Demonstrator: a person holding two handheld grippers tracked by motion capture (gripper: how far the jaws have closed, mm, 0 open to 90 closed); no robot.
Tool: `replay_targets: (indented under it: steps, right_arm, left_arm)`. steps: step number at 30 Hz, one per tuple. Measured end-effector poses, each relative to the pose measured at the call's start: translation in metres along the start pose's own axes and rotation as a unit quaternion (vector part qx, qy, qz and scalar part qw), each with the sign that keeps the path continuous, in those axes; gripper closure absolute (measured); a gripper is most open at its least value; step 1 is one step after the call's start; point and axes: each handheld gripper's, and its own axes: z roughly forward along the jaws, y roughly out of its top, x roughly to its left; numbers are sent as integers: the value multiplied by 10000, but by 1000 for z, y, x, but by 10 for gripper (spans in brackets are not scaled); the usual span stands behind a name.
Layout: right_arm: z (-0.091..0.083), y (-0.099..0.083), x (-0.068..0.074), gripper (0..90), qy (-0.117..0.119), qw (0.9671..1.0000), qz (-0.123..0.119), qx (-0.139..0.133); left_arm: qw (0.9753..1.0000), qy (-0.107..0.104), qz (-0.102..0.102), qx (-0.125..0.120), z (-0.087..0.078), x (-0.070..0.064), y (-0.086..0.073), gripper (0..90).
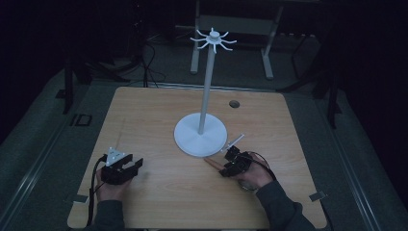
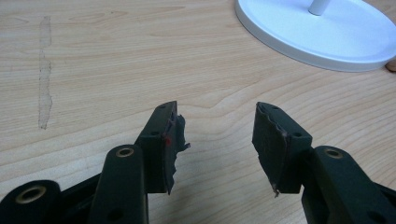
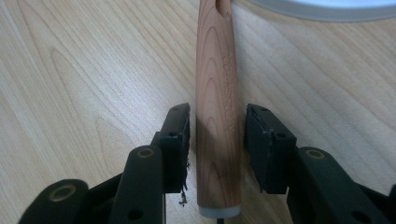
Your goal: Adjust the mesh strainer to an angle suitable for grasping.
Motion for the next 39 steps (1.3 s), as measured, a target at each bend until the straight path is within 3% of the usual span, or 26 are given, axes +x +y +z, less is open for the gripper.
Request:
replay_targets:
  steps: [31, 39]
  right_arm:
    - [0, 3, 11, 610, 47, 9996, -243, 137]
    - [2, 3, 13, 615, -79, 9994, -291, 191]
  left_arm:
    - [10000, -26, 24, 14, 2, -1, 1, 504]
    - [10000, -19, 21, 8, 2, 0, 1, 504]
